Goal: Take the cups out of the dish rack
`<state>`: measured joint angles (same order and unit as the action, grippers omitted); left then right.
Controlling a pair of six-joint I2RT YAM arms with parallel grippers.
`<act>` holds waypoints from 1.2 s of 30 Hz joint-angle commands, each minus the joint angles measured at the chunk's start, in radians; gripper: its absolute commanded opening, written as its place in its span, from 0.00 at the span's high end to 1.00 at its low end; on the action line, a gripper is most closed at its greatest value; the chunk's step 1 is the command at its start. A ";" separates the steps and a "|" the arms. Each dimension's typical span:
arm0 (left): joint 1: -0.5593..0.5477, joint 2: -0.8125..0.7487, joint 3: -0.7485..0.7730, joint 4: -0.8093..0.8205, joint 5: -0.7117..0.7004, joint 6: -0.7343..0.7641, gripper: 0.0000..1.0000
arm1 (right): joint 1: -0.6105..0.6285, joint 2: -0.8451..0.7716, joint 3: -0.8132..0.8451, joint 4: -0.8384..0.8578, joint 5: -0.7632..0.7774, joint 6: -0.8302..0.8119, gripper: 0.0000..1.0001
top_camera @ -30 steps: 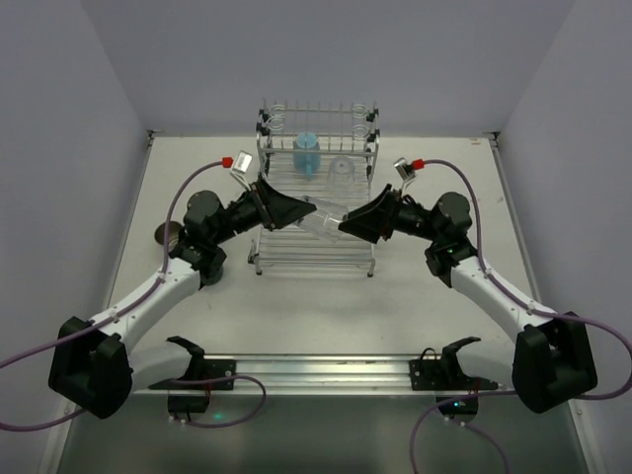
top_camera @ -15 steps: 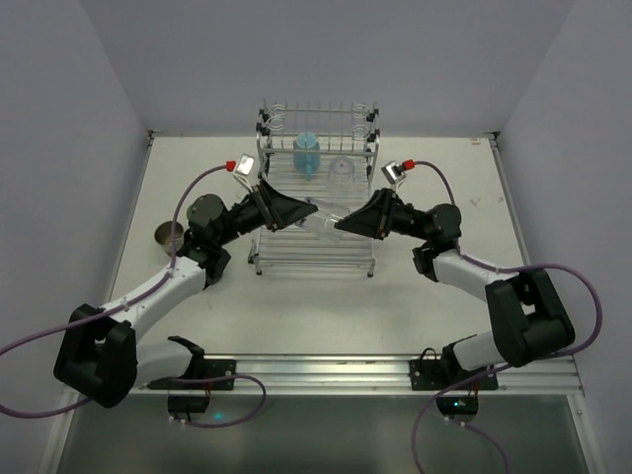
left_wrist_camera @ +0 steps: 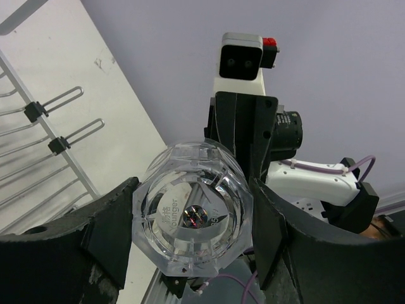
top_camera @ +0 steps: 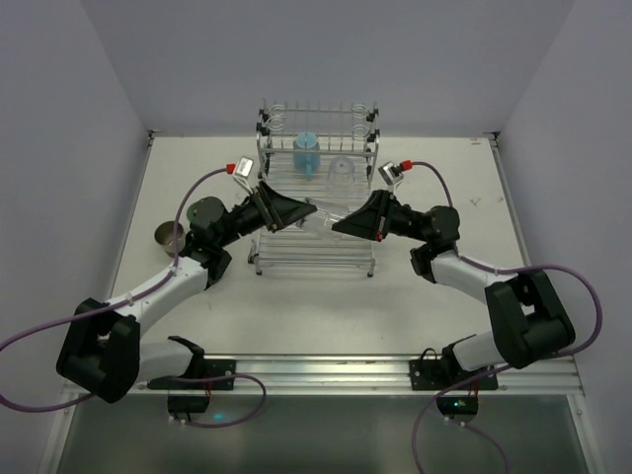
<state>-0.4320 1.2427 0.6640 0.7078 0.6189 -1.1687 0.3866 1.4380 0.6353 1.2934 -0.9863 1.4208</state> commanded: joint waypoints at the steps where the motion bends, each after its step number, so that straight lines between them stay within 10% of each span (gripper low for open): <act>1: 0.001 0.000 -0.007 0.094 0.019 -0.020 1.00 | 0.017 -0.041 0.046 0.164 0.015 -0.069 0.81; 3: 0.001 -0.002 -0.010 0.104 0.031 -0.023 1.00 | 0.018 -0.037 0.053 0.149 0.023 -0.072 1.00; 12: 0.001 -0.006 -0.015 0.122 0.064 -0.039 0.98 | 0.029 -0.114 0.055 0.001 0.061 -0.178 1.00; 16: 0.001 -0.011 -0.035 0.169 0.087 -0.066 0.35 | 0.028 -0.166 0.056 -0.107 0.077 -0.250 1.00; 20: 0.001 -0.031 -0.041 0.133 0.094 -0.045 0.06 | 0.026 -0.217 0.041 -0.178 0.106 -0.301 1.00; 30: 0.002 -0.178 0.055 -0.279 -0.026 0.223 0.00 | 0.023 -0.338 0.041 -0.457 0.182 -0.453 1.00; 36: 0.001 -0.233 0.213 -0.617 -0.235 0.479 0.00 | 0.021 -0.506 0.112 -0.957 0.438 -0.669 1.00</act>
<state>-0.4282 1.0286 0.7731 0.3168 0.5213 -0.8967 0.4114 1.0397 0.6605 0.6037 -0.7624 0.9112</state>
